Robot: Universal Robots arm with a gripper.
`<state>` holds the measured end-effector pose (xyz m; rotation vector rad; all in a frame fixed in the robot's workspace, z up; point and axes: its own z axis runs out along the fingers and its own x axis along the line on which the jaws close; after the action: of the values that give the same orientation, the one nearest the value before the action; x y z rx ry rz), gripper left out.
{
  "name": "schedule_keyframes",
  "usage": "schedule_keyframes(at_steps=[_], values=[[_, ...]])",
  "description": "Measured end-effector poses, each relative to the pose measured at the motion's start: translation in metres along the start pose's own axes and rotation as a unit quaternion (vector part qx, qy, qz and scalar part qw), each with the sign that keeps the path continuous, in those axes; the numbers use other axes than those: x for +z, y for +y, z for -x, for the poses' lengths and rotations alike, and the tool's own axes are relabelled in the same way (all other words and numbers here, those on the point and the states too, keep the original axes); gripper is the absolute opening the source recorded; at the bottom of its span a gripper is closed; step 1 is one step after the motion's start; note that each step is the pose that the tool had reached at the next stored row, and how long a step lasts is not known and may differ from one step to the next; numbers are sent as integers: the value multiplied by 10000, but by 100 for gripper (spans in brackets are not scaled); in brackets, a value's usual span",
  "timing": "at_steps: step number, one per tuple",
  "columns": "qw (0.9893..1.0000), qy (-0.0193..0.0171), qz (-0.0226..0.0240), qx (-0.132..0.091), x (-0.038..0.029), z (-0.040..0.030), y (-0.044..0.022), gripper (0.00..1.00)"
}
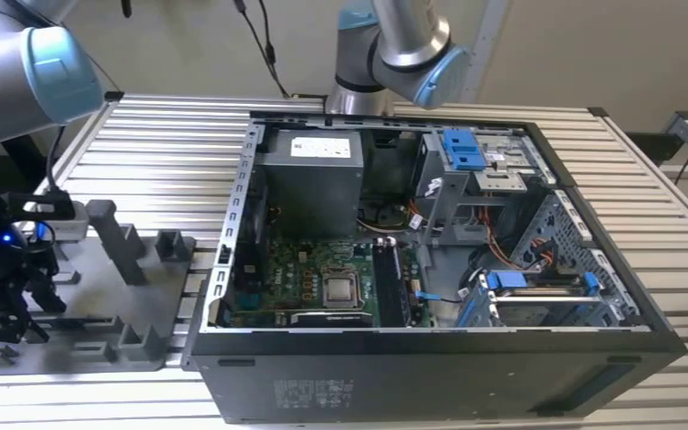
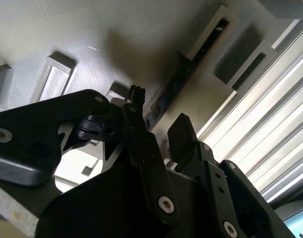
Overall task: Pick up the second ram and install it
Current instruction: 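Pick up the second ram and move it above second insertion slot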
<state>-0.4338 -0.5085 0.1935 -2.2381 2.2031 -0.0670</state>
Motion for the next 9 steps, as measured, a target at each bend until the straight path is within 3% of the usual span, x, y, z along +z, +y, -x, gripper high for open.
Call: schedule_keyframes(at_steps=[4,7,9], values=[[10000,0,0,0,0,0,6,48],[10000,-1,-1,0,0,0,10,33],[10000,0,0,0,0,0,13,33]])
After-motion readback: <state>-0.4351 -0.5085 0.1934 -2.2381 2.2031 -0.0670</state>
